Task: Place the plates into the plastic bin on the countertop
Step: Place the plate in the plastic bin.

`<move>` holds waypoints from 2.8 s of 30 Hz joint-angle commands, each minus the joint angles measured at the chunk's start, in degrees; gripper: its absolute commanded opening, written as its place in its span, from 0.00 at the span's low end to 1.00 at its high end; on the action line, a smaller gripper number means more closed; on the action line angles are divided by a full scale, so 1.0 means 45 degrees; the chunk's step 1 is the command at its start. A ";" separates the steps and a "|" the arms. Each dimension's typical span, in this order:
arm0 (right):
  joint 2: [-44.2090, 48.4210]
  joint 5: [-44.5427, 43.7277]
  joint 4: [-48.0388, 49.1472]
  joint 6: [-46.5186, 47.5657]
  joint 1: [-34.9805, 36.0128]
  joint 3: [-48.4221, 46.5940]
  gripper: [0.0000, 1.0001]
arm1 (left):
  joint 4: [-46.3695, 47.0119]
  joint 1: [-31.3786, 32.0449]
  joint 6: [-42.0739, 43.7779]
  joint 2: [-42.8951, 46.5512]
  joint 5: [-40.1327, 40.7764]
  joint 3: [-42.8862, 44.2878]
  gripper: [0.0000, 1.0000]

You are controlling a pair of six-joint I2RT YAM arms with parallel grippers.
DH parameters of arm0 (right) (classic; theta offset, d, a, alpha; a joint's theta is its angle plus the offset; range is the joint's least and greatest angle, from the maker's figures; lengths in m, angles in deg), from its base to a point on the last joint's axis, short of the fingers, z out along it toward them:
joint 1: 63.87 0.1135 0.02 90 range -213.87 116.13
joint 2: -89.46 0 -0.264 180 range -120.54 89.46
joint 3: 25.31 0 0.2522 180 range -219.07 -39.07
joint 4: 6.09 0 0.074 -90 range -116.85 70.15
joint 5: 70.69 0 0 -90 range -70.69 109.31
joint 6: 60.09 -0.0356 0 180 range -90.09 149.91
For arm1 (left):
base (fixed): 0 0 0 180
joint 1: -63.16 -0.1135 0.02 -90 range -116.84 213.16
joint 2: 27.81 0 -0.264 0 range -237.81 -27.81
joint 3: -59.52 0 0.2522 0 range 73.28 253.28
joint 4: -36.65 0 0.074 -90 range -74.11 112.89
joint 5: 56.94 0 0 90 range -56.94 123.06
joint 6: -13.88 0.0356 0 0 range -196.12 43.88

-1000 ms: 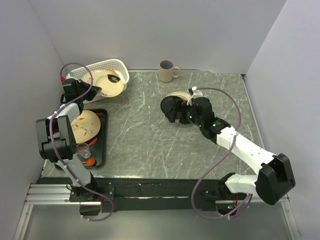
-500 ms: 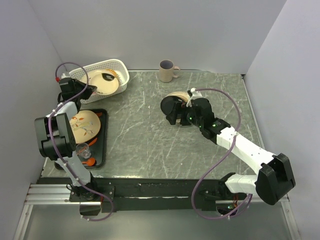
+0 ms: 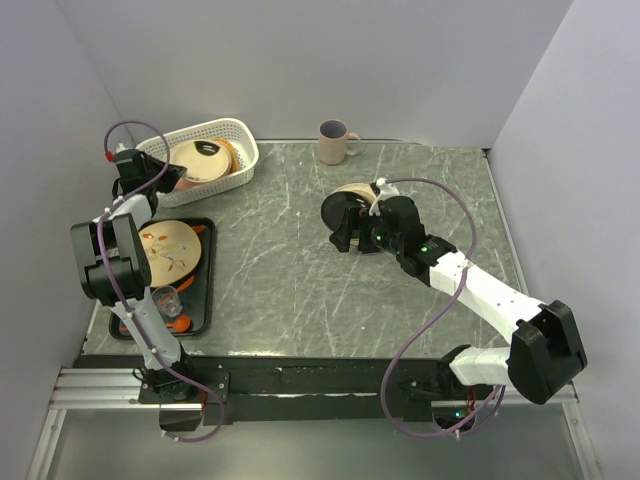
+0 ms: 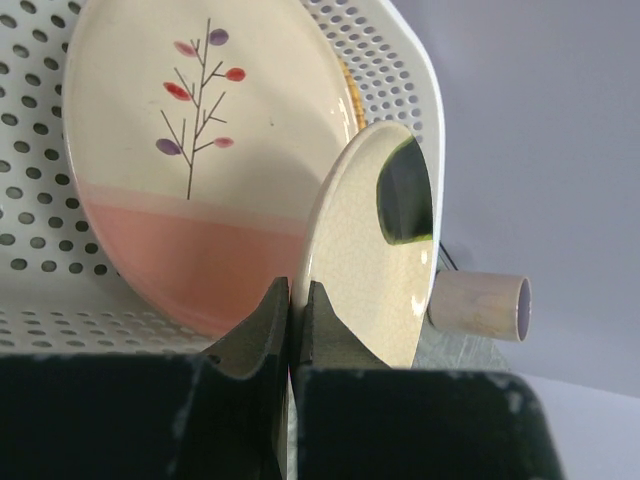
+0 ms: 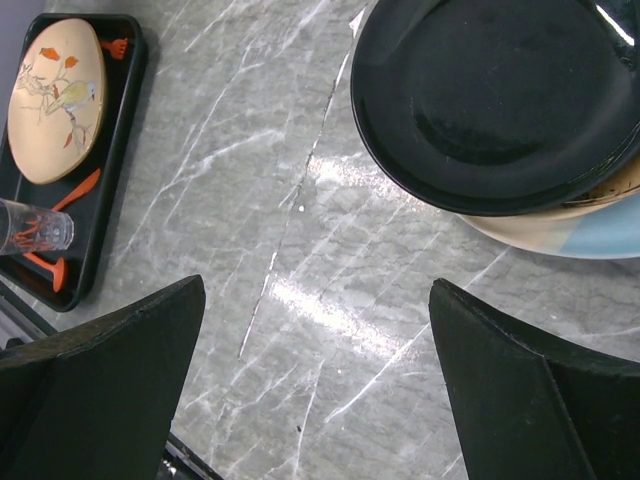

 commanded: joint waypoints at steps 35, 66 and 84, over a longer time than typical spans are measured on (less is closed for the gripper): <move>0.0210 -0.0141 0.0050 0.0070 0.0040 -0.0159 1.00 | -0.0211 -0.0455 0.0384 -0.1190 0.0237 0.1725 0.01; 0.0464 -0.0532 -0.0321 0.0109 0.0079 -0.0100 1.00 | -0.0115 -0.0631 0.0677 0.0605 0.0667 0.0592 0.96; -0.0395 -0.0395 -0.0556 -0.0067 -0.0565 -0.0569 1.00 | 0.0902 0.2647 0.1146 0.2089 -0.0525 -0.0304 0.97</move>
